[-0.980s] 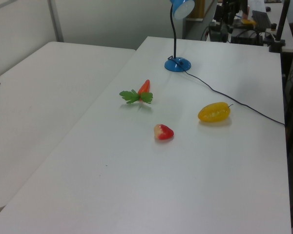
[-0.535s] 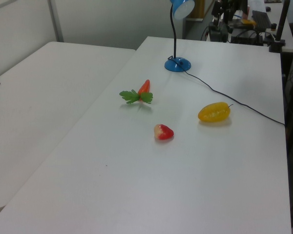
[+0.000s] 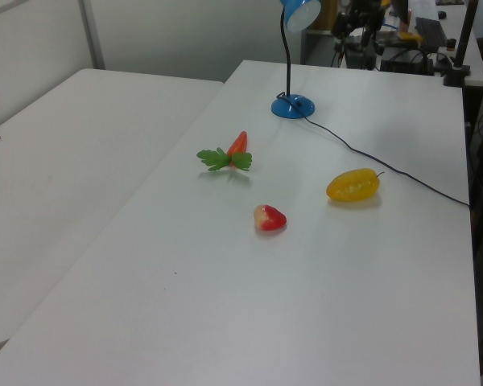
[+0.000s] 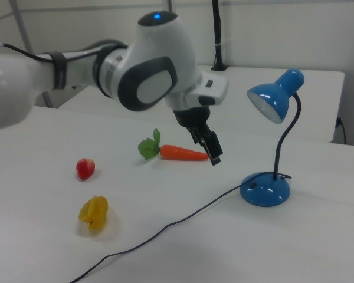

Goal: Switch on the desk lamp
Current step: 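Move the gripper over to the blue lamp's round base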

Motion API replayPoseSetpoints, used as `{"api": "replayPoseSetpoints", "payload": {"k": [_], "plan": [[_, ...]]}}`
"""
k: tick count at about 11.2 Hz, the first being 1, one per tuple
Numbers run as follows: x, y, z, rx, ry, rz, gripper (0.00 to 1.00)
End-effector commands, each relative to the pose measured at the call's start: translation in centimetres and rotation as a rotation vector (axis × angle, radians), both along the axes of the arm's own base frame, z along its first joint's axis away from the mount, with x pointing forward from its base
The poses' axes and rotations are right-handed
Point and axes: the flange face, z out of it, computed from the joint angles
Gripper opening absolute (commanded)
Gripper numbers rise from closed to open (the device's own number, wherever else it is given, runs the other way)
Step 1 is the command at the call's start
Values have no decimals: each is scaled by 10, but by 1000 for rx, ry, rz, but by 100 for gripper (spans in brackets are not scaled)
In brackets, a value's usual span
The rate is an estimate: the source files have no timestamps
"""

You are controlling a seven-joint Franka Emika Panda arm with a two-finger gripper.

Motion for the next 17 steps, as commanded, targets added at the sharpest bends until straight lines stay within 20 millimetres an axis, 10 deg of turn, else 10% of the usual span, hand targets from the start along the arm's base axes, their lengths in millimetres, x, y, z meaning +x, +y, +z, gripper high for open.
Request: {"api": "replayPoseSetpoints", "payload": {"k": [1,8,14,17], "plan": [[30,-1,-33,-71,-25,-11,100],[68,-24,-95,-105,-81,-45,100],[79,-37,-112,-86,-204,-124,0],[89,-36,-129,-112,-270,-124,0]]}}
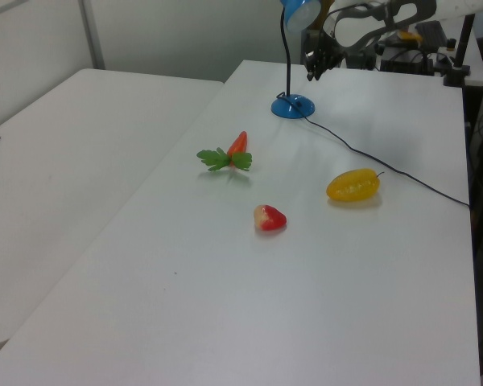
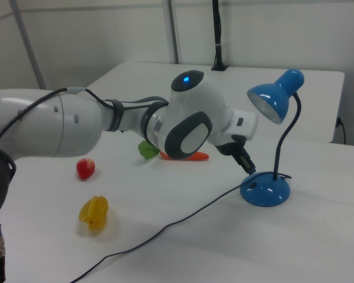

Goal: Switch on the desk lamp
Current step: 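Move the gripper over to the blue lamp's round base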

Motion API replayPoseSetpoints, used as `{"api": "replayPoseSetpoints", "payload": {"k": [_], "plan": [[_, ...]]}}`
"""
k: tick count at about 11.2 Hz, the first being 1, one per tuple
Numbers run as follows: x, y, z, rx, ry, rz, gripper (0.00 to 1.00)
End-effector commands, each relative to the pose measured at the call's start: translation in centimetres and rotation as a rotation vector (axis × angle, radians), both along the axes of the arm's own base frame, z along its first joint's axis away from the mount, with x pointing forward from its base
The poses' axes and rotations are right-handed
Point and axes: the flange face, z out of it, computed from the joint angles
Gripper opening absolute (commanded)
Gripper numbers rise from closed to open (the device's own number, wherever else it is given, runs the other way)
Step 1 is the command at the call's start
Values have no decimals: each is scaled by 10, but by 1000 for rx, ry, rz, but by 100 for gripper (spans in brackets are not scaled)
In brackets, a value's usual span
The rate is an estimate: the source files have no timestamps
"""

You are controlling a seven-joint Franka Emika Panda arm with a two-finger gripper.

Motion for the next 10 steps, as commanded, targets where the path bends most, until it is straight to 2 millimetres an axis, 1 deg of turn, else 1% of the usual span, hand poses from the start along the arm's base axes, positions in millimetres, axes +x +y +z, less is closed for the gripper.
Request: {"api": "replayPoseSetpoints", "payload": {"k": [1,2,3,4,5,8,10], "plan": [[14,5,-18,-10,-68,-14,0],[17,7,-23,-13,-68,-6,0],[25,7,-20,-19,-83,-4,2],[30,7,-27,-17,-82,-9,3],[32,6,-27,-12,-90,-24,2],[34,10,-41,-4,-75,-25,0],[36,15,-42,0,-76,-27,0]]}}
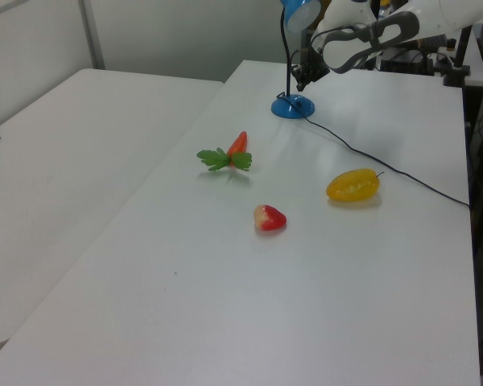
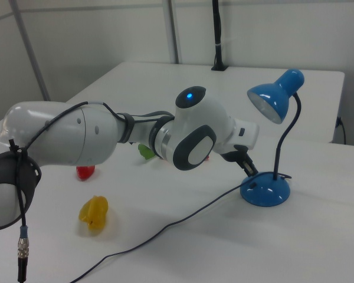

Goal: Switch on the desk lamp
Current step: 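Lower the gripper onto the switch on the lamp base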

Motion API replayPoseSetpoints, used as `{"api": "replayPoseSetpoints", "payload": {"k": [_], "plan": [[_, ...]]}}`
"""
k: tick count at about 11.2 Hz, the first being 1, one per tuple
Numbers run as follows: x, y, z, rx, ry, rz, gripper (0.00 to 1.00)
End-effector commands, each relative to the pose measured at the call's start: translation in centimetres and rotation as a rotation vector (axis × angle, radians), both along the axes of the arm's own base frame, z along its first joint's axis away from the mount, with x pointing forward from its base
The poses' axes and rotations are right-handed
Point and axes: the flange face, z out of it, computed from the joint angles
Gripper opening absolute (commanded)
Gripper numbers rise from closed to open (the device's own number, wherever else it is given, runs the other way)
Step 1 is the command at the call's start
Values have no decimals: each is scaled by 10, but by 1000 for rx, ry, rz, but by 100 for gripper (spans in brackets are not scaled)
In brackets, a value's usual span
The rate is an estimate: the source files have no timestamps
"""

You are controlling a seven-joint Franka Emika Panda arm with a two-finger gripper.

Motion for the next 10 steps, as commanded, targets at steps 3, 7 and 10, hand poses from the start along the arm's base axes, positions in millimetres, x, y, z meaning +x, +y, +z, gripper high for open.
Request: {"api": "replayPoseSetpoints", "payload": {"k": [3,7,10], "plan": [[8,8,-13,8,-12,-10,0],[14,15,-25,8,-13,-5,0],[19,15,-29,4,-21,-5,0]]}}
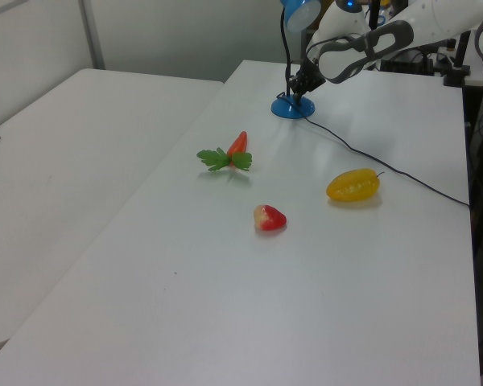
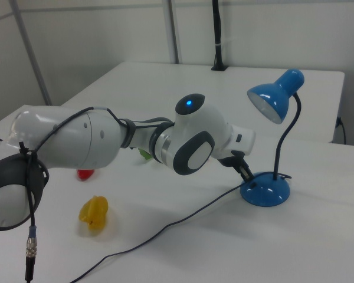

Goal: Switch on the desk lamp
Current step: 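Lower the gripper onto the switch on the lamp base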

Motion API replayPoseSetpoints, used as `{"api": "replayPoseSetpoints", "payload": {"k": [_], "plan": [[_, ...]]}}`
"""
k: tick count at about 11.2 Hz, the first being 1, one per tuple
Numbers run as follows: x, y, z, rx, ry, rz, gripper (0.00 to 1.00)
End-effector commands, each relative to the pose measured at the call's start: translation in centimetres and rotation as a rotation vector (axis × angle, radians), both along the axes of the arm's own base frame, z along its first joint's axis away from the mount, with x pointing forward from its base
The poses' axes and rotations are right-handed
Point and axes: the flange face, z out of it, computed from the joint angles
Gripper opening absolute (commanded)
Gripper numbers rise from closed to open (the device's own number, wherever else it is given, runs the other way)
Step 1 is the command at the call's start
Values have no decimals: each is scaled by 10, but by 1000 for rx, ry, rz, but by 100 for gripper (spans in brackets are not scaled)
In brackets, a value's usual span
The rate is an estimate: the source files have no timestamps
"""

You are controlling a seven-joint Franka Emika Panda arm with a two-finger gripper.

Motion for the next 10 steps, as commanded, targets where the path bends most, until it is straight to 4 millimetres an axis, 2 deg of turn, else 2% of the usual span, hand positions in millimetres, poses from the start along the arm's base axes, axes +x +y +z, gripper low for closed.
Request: {"api": "replayPoseSetpoints", "payload": {"k": [1,10], "plan": [[13,0,-6,-12,-46,-13,0],[10,-7,-7,-24,-49,-15,0]]}}
